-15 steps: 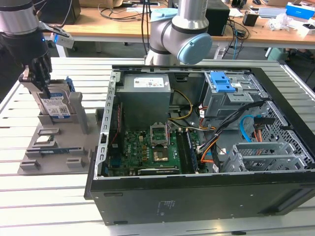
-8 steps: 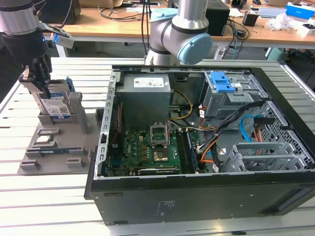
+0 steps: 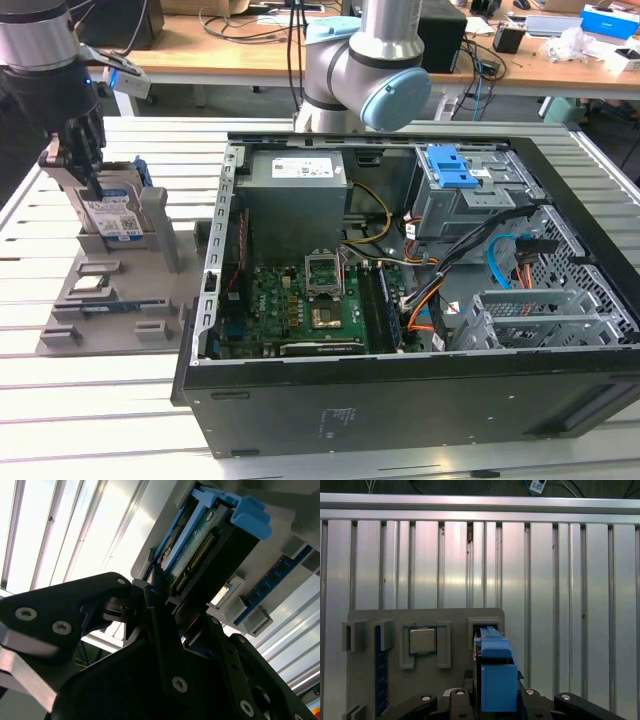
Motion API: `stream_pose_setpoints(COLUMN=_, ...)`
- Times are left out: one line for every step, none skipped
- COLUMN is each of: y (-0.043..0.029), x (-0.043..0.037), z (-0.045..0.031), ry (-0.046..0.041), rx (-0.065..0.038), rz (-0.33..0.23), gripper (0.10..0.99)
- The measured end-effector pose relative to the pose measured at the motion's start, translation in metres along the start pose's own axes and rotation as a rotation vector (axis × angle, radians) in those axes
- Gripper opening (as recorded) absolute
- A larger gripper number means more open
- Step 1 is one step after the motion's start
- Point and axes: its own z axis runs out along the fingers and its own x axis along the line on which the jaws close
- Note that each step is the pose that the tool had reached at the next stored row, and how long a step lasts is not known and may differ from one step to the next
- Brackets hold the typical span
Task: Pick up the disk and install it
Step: 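Pick up the disk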
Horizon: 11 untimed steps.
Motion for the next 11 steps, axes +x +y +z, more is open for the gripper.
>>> stream_pose_setpoints(y=0.0001, x=0.0000, z=-0.0011, ry=0.0001, rx=0.000, rz=0.000, gripper=0.365)
stream_pose_setpoints(y=0.0001, x=-0.0001, z=-0.0017, ry=0.0002, rx=-0.001, rz=0.000, gripper=0.365)
stream_pose_setpoints(y=0.0001, x=-0.0001, z=-0.0022, ry=0.0001, rx=0.000, rz=0.000, gripper=0.365)
stream_pose_setpoints(y=0.0002, x=-0.0001, z=-0.0037, ry=0.0003, rx=-0.001, rz=0.000, gripper=0.365)
stream_pose_setpoints(y=0.0002, x=-0.0002, z=-0.0050, ry=0.0003, rx=0.000, rz=0.000, gripper=0.365)
stream_pose_setpoints(y=0.0003, x=-0.0002, z=-0.0067, ry=0.0003, rx=-0.001, rz=0.000, gripper=0.365)
stream_pose_setpoints(y=0.0003, x=-0.0003, z=-0.0077, ry=0.0003, rx=-0.001, rz=0.000, gripper=0.365)
stream_pose_setpoints(y=0.0004, x=-0.0004, z=-0.0093, ry=0.0003, rx=0.000, rz=0.000, gripper=0.365)
stream_pose_setpoints(y=0.0005, x=-0.0005, z=-0.0119, ry=0.0003, rx=-0.001, rz=0.000, gripper=0.365)
stream_pose_setpoints(y=0.0006, x=-0.0006, z=-0.0135, ry=0.0002, rx=0.000, rz=0.000, gripper=0.365)
stream_pose_setpoints(y=0.0006, x=-0.0007, z=-0.0153, ry=0.0003, rx=-0.001, rz=0.000, gripper=0.365)
